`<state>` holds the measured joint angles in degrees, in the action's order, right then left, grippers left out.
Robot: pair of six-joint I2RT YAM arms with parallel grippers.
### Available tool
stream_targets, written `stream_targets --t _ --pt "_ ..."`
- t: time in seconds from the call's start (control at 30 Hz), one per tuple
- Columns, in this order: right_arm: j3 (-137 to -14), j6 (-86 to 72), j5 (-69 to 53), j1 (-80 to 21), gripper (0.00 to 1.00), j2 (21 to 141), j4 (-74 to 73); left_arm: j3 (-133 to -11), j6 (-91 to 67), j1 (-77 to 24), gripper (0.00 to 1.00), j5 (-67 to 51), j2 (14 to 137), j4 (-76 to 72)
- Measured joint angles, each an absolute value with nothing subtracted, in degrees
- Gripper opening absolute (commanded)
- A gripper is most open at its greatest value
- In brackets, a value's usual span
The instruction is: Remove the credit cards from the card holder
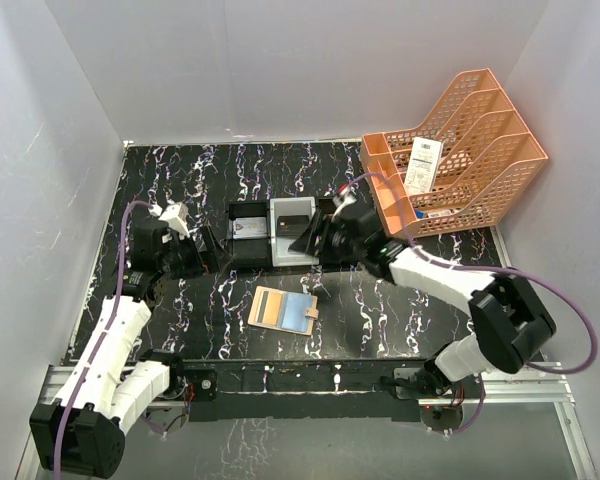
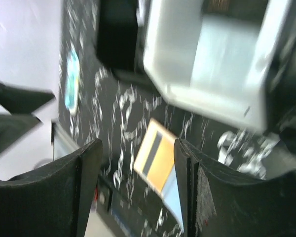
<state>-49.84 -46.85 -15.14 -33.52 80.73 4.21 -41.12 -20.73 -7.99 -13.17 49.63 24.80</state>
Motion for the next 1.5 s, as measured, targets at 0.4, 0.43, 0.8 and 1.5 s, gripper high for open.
stream_targets --t 0.4,0.43,0.8,1.5 --pt "-42.52 -61.21 -6.72 -54.78 0.49 83.72 6.31 -24.99 -37.78 -9.58 0.69 -31.59 46.37 11.86" --pt "-41.87 -62.06 -5.93 -55.24 0.49 83.72 7.22 -24.95 -38.37 -9.93 0.67 -31.81 46.59 11.20" --pt "-39.18 -66.83 -3.01 -55.94 0.44 88.92 11.84 -23.38 -42.78 -15.99 0.46 -30.28 50.81 4.64" --pt "-35.70 -69.76 -2.63 -56.03 0.39 94.24 18.96 -20.47 -43.44 -27.79 0.17 -19.81 63.99 -1.13"
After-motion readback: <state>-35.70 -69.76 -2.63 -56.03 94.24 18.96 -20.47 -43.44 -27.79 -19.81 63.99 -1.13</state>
